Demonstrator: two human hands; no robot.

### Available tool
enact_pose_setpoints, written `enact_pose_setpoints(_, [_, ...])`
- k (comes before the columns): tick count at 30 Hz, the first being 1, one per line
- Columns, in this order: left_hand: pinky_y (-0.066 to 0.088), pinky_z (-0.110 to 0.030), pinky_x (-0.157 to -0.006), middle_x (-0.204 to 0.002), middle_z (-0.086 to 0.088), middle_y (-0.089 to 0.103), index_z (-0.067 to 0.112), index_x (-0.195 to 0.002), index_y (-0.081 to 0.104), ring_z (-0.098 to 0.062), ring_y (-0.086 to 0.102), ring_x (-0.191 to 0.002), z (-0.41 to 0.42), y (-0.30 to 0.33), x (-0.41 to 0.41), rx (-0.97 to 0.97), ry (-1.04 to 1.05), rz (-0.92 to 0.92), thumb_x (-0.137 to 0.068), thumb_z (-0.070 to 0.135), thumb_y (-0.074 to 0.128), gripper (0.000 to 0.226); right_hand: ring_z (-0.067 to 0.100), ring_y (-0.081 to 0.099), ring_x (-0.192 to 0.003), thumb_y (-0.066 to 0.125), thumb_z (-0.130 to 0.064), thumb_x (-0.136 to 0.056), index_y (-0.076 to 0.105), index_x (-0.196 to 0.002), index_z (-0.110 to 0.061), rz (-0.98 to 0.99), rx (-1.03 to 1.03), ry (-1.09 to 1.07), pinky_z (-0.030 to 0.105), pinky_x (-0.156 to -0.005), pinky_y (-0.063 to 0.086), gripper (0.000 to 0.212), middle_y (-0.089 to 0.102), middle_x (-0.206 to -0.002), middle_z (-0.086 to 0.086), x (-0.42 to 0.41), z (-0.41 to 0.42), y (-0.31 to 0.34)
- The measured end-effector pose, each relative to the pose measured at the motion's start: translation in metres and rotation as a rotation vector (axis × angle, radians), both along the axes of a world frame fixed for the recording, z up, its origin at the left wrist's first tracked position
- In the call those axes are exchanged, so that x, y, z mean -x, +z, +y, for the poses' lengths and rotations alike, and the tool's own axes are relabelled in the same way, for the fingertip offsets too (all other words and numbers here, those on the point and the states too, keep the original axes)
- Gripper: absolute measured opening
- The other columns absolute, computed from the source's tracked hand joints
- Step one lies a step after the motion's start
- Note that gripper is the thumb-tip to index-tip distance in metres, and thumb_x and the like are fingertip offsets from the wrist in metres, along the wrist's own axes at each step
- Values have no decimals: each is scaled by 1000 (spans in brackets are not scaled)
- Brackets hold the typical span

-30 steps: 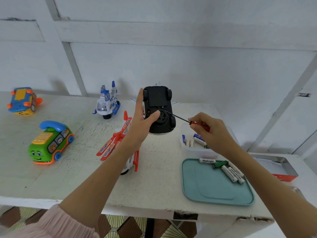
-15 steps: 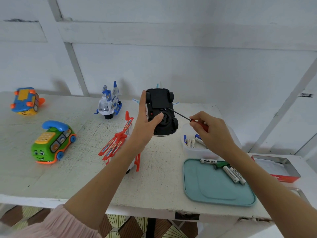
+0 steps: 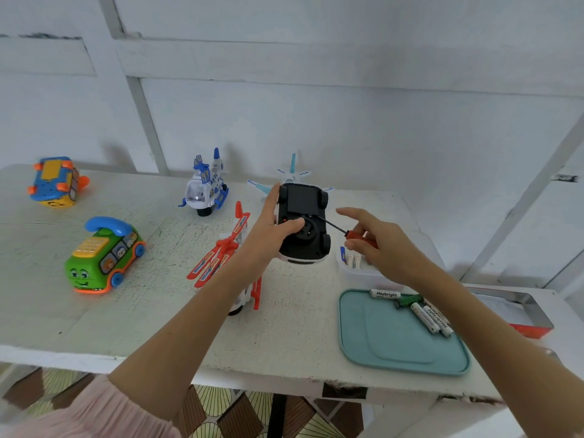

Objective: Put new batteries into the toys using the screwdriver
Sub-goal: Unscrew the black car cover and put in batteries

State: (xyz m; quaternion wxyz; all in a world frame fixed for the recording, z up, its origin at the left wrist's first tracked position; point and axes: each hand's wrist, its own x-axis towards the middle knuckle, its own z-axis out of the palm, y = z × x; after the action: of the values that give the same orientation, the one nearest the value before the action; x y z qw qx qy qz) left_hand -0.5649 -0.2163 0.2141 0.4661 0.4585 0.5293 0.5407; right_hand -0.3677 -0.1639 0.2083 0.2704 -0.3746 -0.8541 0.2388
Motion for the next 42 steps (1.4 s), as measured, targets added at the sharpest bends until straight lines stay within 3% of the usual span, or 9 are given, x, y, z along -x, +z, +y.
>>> enact_pose_setpoints(6, [53,-35,-89,-125,-8,60,42,-147,17,-18,66,-98,0,2,3,79,-94,75,-93,9,56,74,-6,46,-56,50,-16,-94,32,-139,-39,-127,-7,80,10,-59,36,53,56,-80,0,-2,-2,3])
enact_pose_setpoints(11, [53,-28,-85,-105,4,63,42,-147,17,-11,65,-90,-3,7,0,94,-190,176,-94,8,54,73,-8,46,-59,49,-18,-95,34,-138,-40,-167,-11,100,10,-60,36,51,55,-74,-6,-1,-4,-1])
enact_pose_setpoints(19, [51,-18,-81,-110,8,55,42,-146,16,-6,60,-95,-4,7,0,83,-228,255,-94,8,54,73,-9,47,-60,49,-8,-94,43,-135,-31,-80,-78,43,10,-59,36,46,39,-56,-19,-2,-11,1])
enact_pose_setpoints(28, [49,-26,-87,-108,6,59,42,-146,16,-11,61,-95,2,8,1,82,-214,289,-94,9,55,73,-7,44,-59,49,-7,-94,44,-134,-24,-42,-38,30,10,-61,34,44,38,-60,-14,-6,-11,5])
enact_pose_setpoints(32, [49,-24,-86,-113,7,58,42,-147,15,-8,62,-96,4,7,3,49,-179,290,-94,7,55,75,3,38,-53,50,-8,-93,49,-129,-33,3,27,29,10,-58,33,43,45,-58,-14,-16,-12,8])
enact_pose_setpoints(36, [43,-32,-100,-130,4,49,37,-150,11,-16,55,-114,6,4,1,-19,-101,334,-94,5,54,77,6,29,-53,52,-9,-93,51,-125,-40,13,79,26,12,-55,30,44,55,-65,-13,-31,-13,10])
enact_pose_setpoints(38, [41,-30,-99,-140,0,44,34,-150,10,-17,50,-121,9,2,1,-72,-48,357,-93,3,53,78,6,27,-51,52,-11,-93,54,-124,-40,-32,124,23,10,-52,29,42,66,-78,1,-41,-15,12])
enact_pose_setpoints(40, [42,-30,-98,-139,1,44,33,-150,9,-16,50,-120,12,1,2,-121,-1,363,-93,0,52,79,5,30,-48,50,-12,-94,55,-124,-38,-112,183,21,10,-51,30,40,60,-79,18,-49,-18,15])
enact_pose_setpoints(42, [43,-28,-94,-128,9,46,31,-151,9,-13,51,-116,14,0,3,-167,42,373,-92,-1,52,80,2,35,-47,51,-14,-94,56,-124,-37,-186,229,27,9,-52,33,39,58,-73,9,-55,-19,15])
